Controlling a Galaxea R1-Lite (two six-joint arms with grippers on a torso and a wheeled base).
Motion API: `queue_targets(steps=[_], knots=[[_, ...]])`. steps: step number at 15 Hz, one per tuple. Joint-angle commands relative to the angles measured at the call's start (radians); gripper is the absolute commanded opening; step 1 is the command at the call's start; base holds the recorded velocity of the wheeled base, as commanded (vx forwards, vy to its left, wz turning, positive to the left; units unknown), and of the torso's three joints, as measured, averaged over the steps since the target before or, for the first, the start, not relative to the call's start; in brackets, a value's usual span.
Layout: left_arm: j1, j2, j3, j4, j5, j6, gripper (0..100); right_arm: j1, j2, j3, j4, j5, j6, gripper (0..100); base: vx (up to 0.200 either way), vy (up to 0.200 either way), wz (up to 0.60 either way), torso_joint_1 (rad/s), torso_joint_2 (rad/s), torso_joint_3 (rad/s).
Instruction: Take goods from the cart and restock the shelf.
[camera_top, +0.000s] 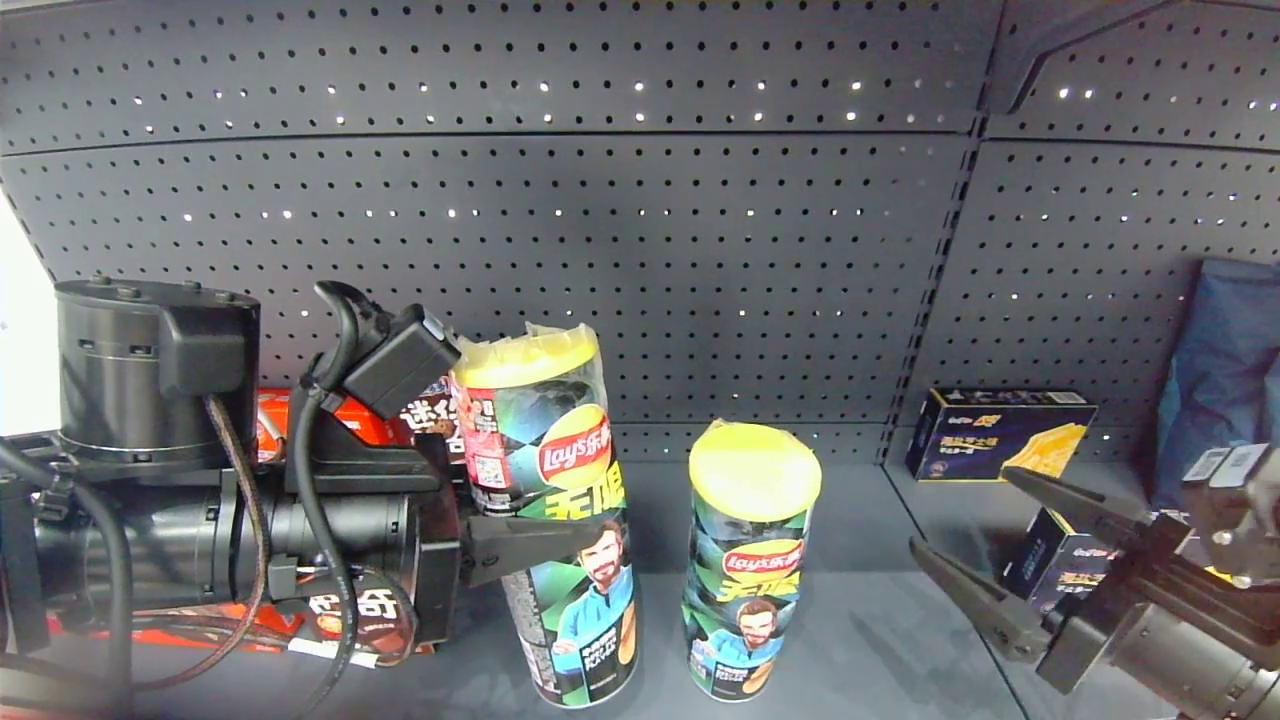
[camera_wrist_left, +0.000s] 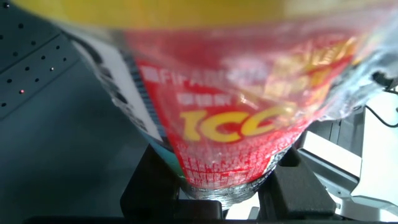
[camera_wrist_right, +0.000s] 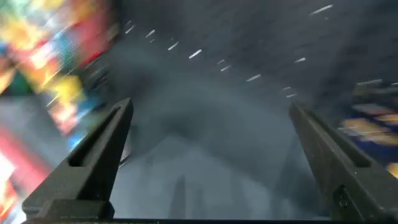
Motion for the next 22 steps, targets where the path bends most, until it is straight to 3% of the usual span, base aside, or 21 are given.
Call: queue_targets(steps=[1, 3, 4, 7, 11, 14, 16, 18, 21, 22], knots=[[0.008, -0.002, 0.002, -0.002, -0.002, 0.001, 0, -0.039, -0.140, -0.006, 0.073, -0.024, -0.001, 100, 0.000, 0.000, 0.00, 0.000, 0.00, 0.000], [0.010, 0.000, -0.002, -0.005, 0.000, -0.001, 0, -0.098, -0.186, -0.006, 0.110, -0.070, -0.001, 100, 0.000, 0.000, 0.00, 0.000, 0.00, 0.000], [0.019, 0.001, -0.022, -0.008, -0.002, 0.001, 0, -0.191, -0.239, -0.004, 0.122, -0.072, -0.001, 100, 0.000, 0.000, 0.00, 0.000, 0.00, 0.000], [0.025, 0.006, -0.035, -0.008, -0.005, -0.001, 0, -0.243, -0.354, 0.017, 0.203, -0.087, -0.001, 100, 0.000, 0.000, 0.00, 0.000, 0.00, 0.000], [0.024, -0.002, -0.025, -0.002, -0.002, -0.001, 0, -0.467, -0.647, 0.135, 0.302, -0.099, 0.063, 100, 0.000, 0.000, 0.00, 0.000, 0.00, 0.000], [0.024, -0.016, -0.032, -0.001, 0.007, -0.002, 0, -0.507, -0.884, 0.114, 0.579, -0.099, 0.063, 100, 0.000, 0.000, 0.00, 0.000, 0.00, 0.000], [0.024, -0.028, -0.032, -0.002, 0.020, -0.002, 0, -0.515, -1.103, 0.062, 0.920, -0.098, 0.063, 100, 0.000, 0.000, 0.00, 0.000, 0.00, 0.000], [0.024, -0.037, -0.025, -0.002, 0.020, -0.002, 0, -0.512, -1.240, 0.056, 1.119, -0.088, 0.073, 100, 0.000, 0.000, 0.00, 0.000, 0.00, 0.000], [0.024, -0.045, -0.024, -0.002, 0.018, -0.004, 0, -0.510, -1.235, 0.137, 1.082, -0.062, 0.099, 100, 0.000, 0.000, 0.00, 0.000, 0.00, 0.000], [0.024, -0.045, -0.022, -0.004, 0.018, -0.004, 0, -0.510, -1.235, 0.137, 1.130, -0.055, 0.102, 100, 0.000, 0.000, 0.00, 0.000, 0.00, 0.000]])
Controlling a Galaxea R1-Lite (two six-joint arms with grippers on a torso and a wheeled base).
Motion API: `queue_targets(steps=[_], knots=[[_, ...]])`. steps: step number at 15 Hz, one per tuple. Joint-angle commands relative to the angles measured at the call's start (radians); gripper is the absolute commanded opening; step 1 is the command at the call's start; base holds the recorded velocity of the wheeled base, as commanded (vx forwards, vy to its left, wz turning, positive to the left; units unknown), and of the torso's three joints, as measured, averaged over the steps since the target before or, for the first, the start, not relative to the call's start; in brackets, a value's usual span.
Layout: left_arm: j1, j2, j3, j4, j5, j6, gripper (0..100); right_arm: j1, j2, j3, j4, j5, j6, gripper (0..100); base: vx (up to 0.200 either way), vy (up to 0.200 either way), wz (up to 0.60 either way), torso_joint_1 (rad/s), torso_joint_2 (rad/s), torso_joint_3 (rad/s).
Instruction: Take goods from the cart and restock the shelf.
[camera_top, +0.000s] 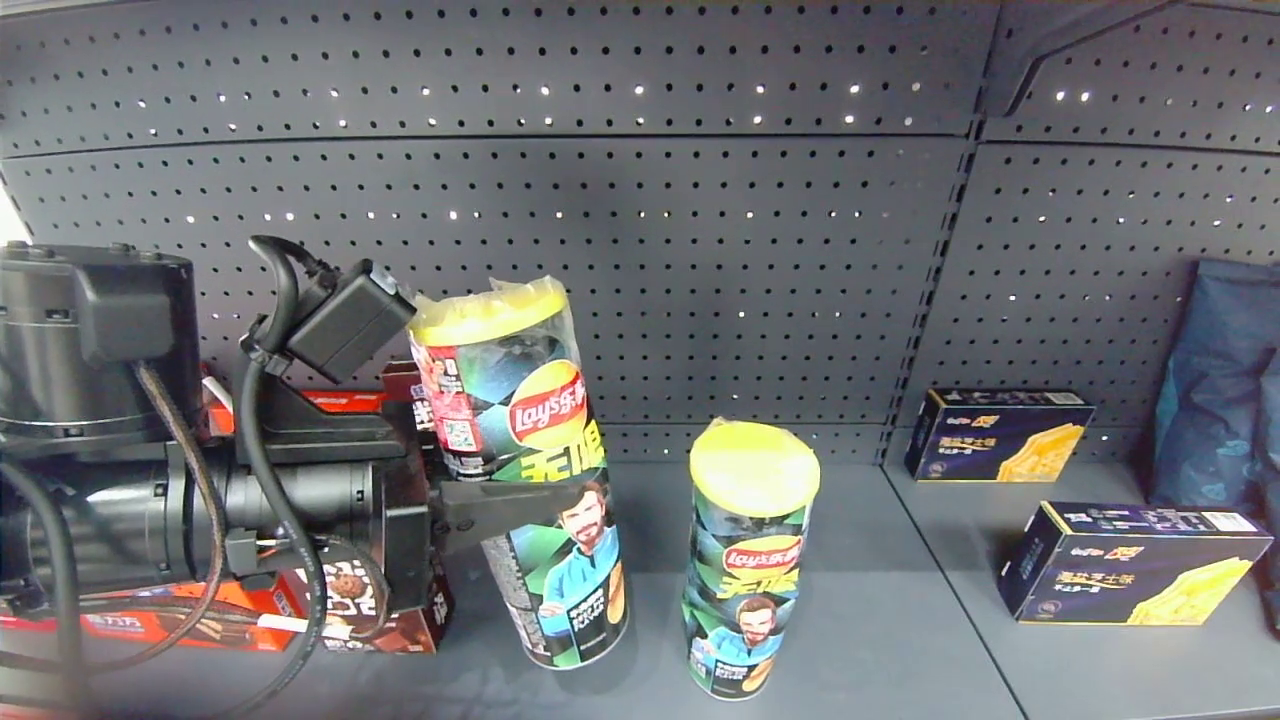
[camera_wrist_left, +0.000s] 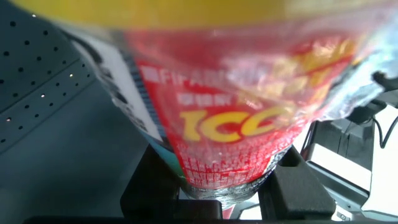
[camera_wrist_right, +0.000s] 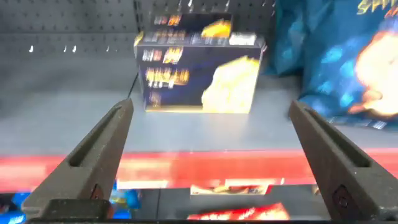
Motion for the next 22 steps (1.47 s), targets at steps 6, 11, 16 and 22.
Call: queue_targets(steps=[6, 11, 16, 22], knots=[[0.001, -0.004, -0.002, 0.000, 0.000, 0.000, 0, 0.000, -0.048, 0.024, 0.111, 0.158, 0.005, 100, 0.000, 0.000, 0.00, 0.000, 0.00, 0.000], [0.028, -0.005, -0.028, 0.003, -0.002, 0.002, 0, 0.000, -0.048, 0.024, 0.110, 0.158, 0.005, 100, 0.000, 0.000, 0.00, 0.000, 0.00, 0.000], [0.051, 0.042, -0.122, 0.001, -0.002, 0.020, 0, 0.000, -0.048, 0.024, 0.110, 0.158, 0.005, 100, 0.000, 0.000, 0.00, 0.000, 0.00, 0.000], [0.115, 0.113, -0.148, 0.001, -0.019, 0.135, 0, 0.000, -0.048, 0.024, 0.110, 0.158, 0.005, 100, 0.000, 0.000, 0.00, 0.000, 0.00, 0.000]])
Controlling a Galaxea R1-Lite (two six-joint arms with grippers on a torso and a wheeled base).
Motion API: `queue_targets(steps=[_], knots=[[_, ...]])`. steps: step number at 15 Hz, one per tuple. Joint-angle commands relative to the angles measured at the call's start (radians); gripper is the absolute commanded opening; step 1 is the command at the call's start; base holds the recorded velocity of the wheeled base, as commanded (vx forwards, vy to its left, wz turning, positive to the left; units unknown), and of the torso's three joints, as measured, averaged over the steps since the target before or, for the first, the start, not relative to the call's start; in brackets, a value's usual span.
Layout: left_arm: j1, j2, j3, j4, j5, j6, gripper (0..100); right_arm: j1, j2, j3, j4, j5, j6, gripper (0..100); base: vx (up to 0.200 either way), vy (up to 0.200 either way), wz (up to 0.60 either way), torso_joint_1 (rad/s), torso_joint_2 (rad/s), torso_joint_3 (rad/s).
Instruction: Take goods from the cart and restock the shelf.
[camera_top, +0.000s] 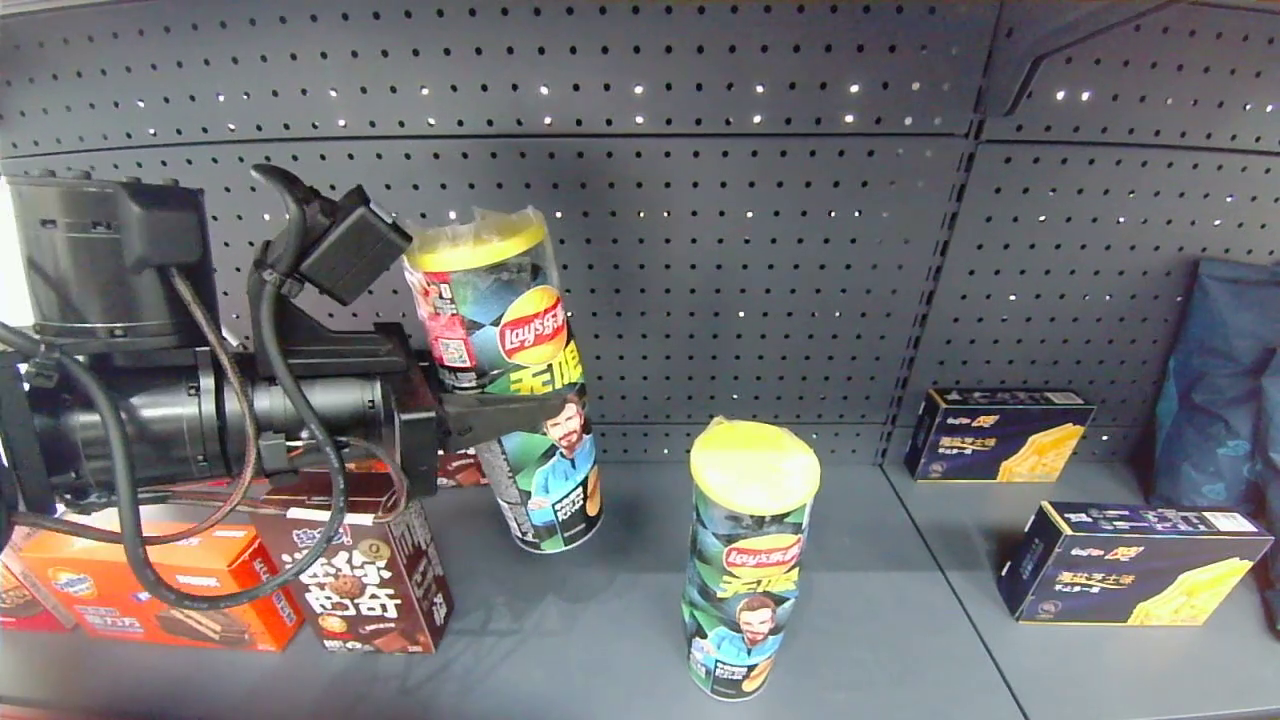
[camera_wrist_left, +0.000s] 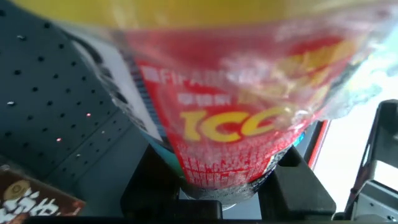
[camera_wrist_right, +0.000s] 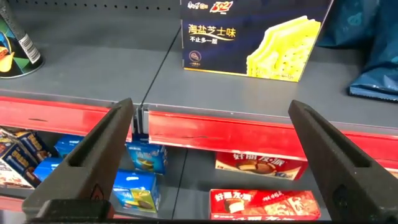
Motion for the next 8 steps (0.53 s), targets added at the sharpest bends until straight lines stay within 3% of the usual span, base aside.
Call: queue_targets(steps=[1, 2, 6, 7, 8], knots=[[0.011, 0.045, -0.043, 0.013, -0.052, 0.000, 0, 0.000, 0.006, 0.000, 0.001, 0.000, 0.000, 100, 0.000, 0.000, 0.00, 0.000, 0.00, 0.000], [0.015, 0.074, -0.080, 0.036, -0.078, 0.001, 0, 0.000, 0.006, 0.000, -0.001, 0.000, 0.000, 100, 0.000, 0.000, 0.00, 0.000, 0.00, 0.000], [0.017, 0.190, -0.231, 0.048, -0.081, 0.023, 0, 0.000, 0.006, 0.000, -0.001, 0.000, 0.000, 100, 0.000, 0.000, 0.00, 0.000, 0.00, 0.000], [0.014, 0.224, -0.277, 0.083, -0.081, 0.041, 0, 0.000, 0.006, 0.000, -0.001, 0.000, 0.000, 100, 0.000, 0.000, 0.00, 0.000, 0.00, 0.000], [0.011, 0.252, -0.310, 0.129, -0.087, 0.086, 0, 0.000, 0.006, 0.000, -0.001, 0.000, 0.000, 100, 0.000, 0.000, 0.00, 0.000, 0.00, 0.000]])
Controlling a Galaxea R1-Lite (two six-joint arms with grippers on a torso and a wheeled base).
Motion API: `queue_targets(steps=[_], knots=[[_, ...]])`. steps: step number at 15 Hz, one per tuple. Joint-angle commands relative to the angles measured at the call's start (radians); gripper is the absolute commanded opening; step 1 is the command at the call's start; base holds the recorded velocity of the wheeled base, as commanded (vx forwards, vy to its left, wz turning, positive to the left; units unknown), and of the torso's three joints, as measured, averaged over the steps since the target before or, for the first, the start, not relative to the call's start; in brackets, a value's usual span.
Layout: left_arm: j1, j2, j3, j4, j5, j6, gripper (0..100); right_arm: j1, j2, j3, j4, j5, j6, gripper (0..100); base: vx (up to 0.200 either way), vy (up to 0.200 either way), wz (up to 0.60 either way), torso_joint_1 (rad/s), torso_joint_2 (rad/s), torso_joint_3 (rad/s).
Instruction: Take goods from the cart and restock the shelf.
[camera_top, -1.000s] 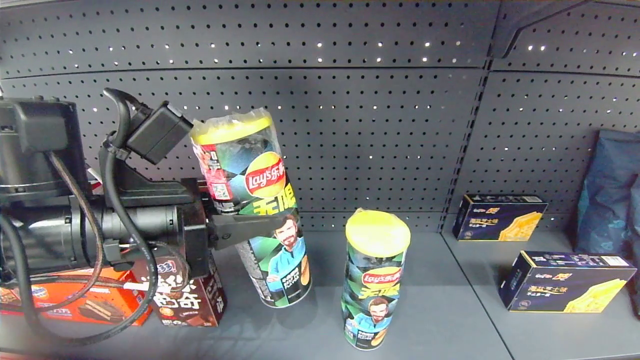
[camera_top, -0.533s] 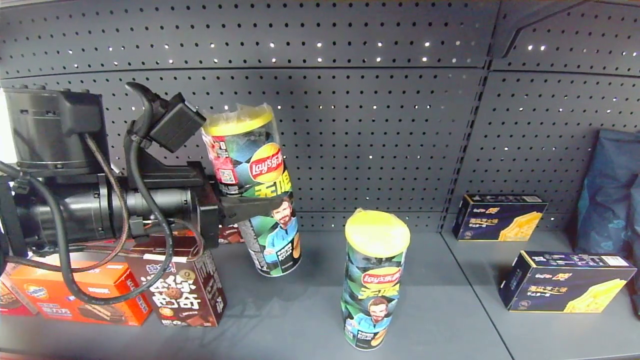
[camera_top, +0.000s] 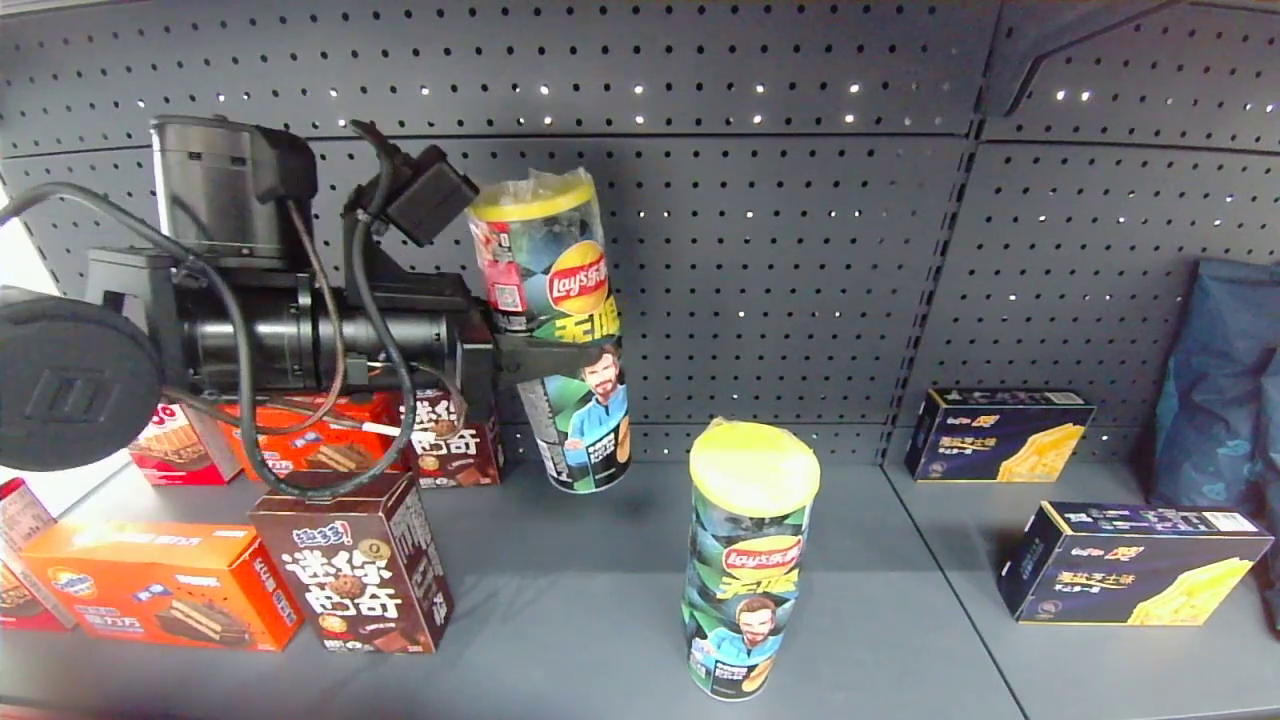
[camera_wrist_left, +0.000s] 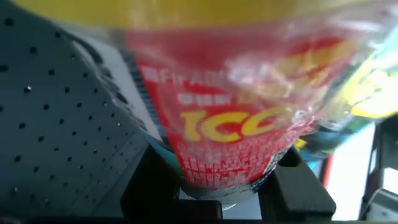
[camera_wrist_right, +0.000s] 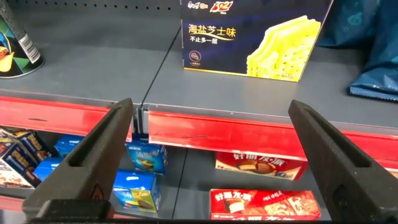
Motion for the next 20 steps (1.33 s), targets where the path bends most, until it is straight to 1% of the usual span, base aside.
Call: queue_targets(steps=[1, 2, 3, 4, 5, 7, 8, 10, 14, 15, 17, 20], knots=[[-0.002, 0.091, -0.066, 0.063, -0.028, 0.067, 0, 0.000, 0.005, 0.000, 0.000, 0.000, 0.000, 100, 0.000, 0.000, 0.00, 0.000, 0.00, 0.000], [-0.001, 0.109, -0.087, 0.106, -0.060, 0.116, 0, 0.000, 0.005, 0.000, 0.000, 0.000, 0.000, 100, 0.000, 0.000, 0.00, 0.000, 0.00, 0.000], [0.001, 0.135, -0.109, 0.131, -0.071, 0.146, 0, 0.000, 0.005, 0.000, 0.000, 0.000, 0.000, 100, 0.000, 0.000, 0.00, 0.000, 0.00, 0.000], [-0.001, 0.152, -0.125, 0.135, -0.079, 0.156, 0, 0.000, 0.005, 0.000, 0.001, 0.000, 0.000, 100, 0.000, 0.000, 0.00, 0.000, 0.00, 0.000], [-0.004, 0.178, -0.148, 0.135, -0.099, 0.162, 0, 0.000, 0.005, 0.000, 0.000, 0.000, 0.000, 100, 0.000, 0.000, 0.00, 0.000, 0.00, 0.000], [-0.007, 0.209, -0.179, 0.135, -0.122, 0.164, 0, 0.000, 0.005, 0.000, 0.000, 0.000, 0.000, 100, 0.000, 0.000, 0.00, 0.000, 0.00, 0.000], [-0.017, 0.233, -0.202, 0.135, -0.132, 0.164, 0, 0.000, 0.005, 0.000, 0.000, 0.000, 0.000, 100, 0.000, 0.000, 0.00, 0.000, 0.00, 0.000], [-0.028, 0.275, -0.231, 0.131, -0.129, 0.172, 0, 0.000, 0.005, 0.000, 0.000, 0.000, 0.000, 100, 0.000, 0.000, 0.00, 0.000, 0.00, 0.000], [-0.036, 0.367, -0.294, 0.129, -0.132, 0.227, 0, 0.000, 0.005, 0.000, 0.000, 0.000, 0.000, 100, 0.000, 0.000, 0.00, 0.000, 0.00, 0.000], [-0.037, 0.404, -0.331, 0.129, -0.134, 0.236, 0, 0.000, 0.005, 0.000, 0.001, 0.000, 0.000, 100, 0.000, 0.000, 0.00, 0.000, 0.00, 0.000], [-0.048, 0.448, -0.386, 0.131, -0.138, 0.235, 0, 0.000, 0.005, 0.000, 0.000, 0.000, 0.000, 100, 0.000, 0.000, 0.00, 0.000, 0.00, 0.000], [-0.063, 0.494, -0.431, 0.126, -0.152, 0.238, 0, 0.000, 0.005, 0.000, 0.000, 0.000, 0.000, 100, 0.000, 0.000, 0.00, 0.000, 0.00, 0.000]])
